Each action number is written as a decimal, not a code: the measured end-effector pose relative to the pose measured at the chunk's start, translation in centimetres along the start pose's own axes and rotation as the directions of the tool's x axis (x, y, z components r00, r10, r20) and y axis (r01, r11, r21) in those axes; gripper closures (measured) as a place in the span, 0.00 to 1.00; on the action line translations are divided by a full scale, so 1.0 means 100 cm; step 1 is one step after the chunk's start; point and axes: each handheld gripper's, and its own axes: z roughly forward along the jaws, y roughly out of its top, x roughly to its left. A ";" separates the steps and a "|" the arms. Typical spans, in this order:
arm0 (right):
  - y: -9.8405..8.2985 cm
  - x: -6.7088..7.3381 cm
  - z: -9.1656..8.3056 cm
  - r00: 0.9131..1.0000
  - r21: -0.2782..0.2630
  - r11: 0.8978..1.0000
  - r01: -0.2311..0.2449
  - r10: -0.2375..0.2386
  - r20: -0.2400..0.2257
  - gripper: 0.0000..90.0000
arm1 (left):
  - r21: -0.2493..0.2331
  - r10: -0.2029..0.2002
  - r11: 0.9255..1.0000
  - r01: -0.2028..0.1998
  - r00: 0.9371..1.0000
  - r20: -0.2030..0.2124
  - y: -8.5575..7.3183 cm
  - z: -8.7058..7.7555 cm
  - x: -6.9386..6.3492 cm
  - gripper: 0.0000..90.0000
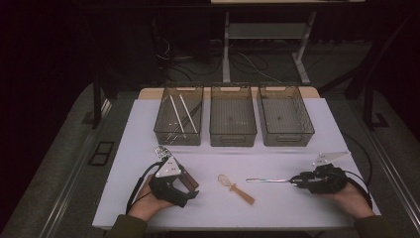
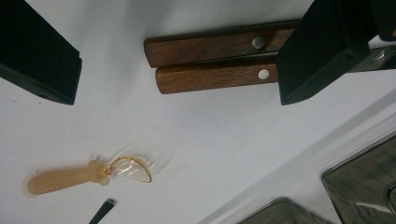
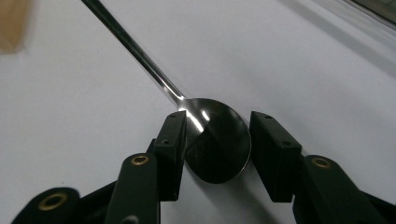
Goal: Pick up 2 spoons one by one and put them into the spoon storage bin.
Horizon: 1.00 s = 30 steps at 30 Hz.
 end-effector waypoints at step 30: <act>-0.003 0.003 -0.004 0.992 0.034 0.995 0.092 -0.089 -0.086 0.95 | 0.001 0.005 1.000 -0.005 1.000 0.004 0.000 0.000 -0.001 0.00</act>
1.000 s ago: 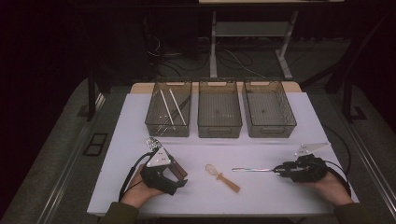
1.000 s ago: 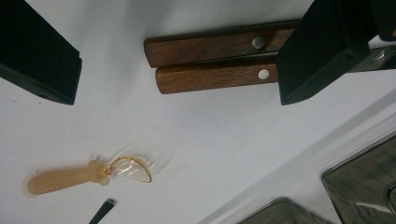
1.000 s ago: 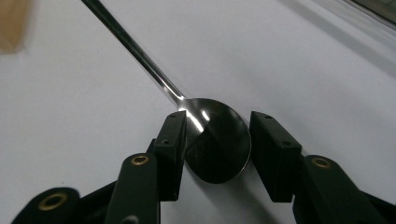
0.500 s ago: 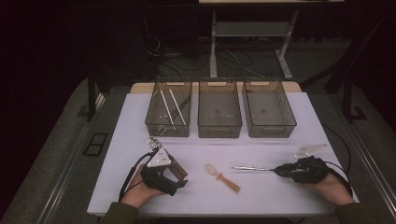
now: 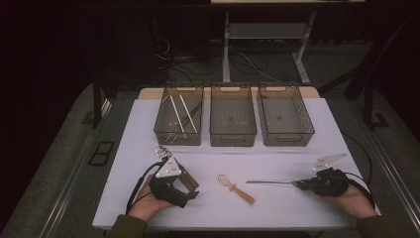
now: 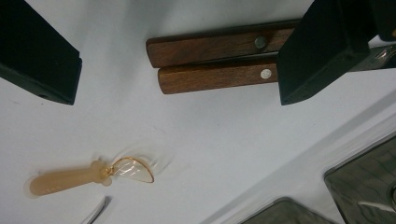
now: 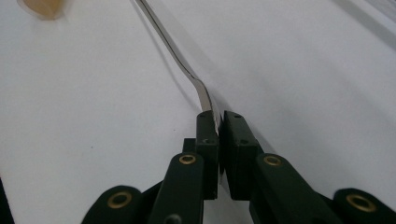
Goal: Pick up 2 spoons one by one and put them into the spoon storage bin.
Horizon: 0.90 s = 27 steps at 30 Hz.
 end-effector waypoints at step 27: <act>0.010 -0.008 -0.021 0.992 -0.149 0.984 -0.097 0.108 0.065 0.95 | -0.054 -0.036 0.998 0.037 0.999 0.025 -0.006 -0.008 0.003 0.00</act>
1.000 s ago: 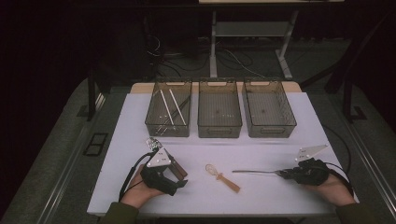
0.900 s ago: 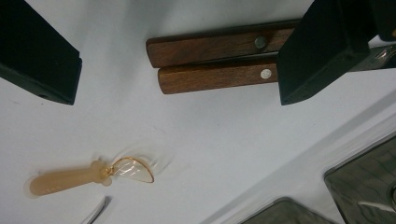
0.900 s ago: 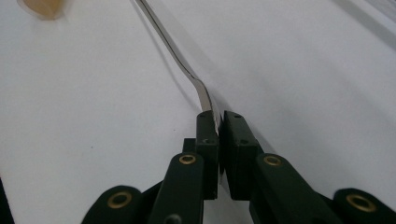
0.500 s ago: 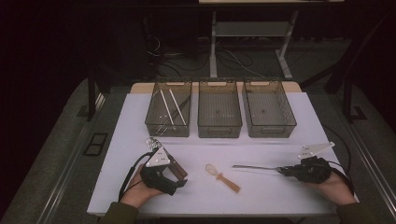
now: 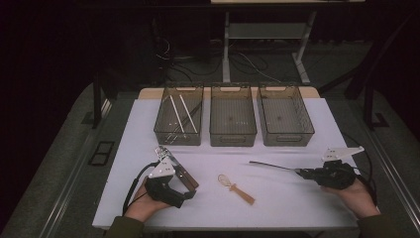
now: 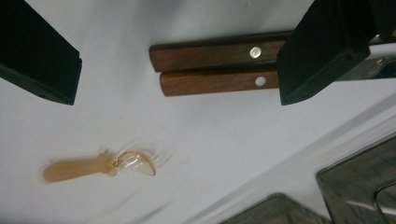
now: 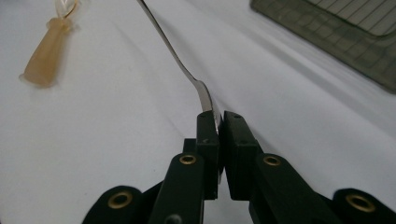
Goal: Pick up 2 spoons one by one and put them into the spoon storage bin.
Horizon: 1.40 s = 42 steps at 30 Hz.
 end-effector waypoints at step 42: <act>0.063 -0.001 -0.004 0.989 -0.165 0.983 -0.078 0.097 0.113 0.95 | 0.024 0.006 1.000 -0.006 1.000 0.009 0.000 0.004 0.000 0.00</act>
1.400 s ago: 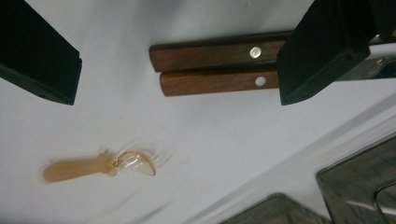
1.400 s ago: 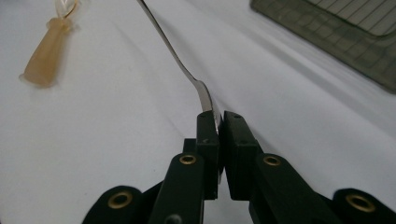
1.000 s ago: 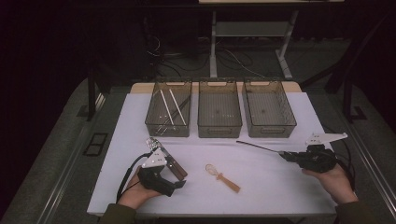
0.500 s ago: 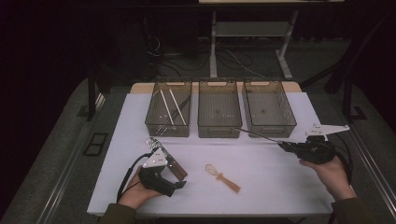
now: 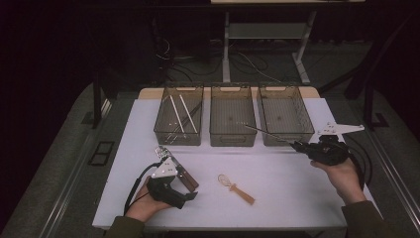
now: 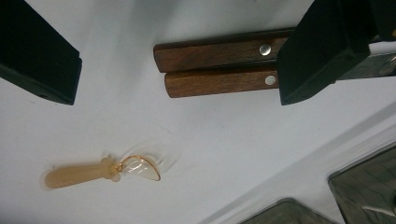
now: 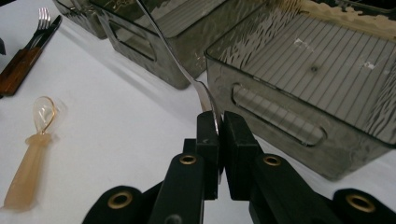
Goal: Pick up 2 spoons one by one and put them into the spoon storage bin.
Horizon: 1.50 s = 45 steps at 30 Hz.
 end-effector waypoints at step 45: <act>0.098 0.032 0.114 0.998 0.050 0.998 -0.044 0.042 0.051 0.95 | 0.000 0.013 1.000 -0.013 1.000 0.004 0.001 0.001 -0.002 0.00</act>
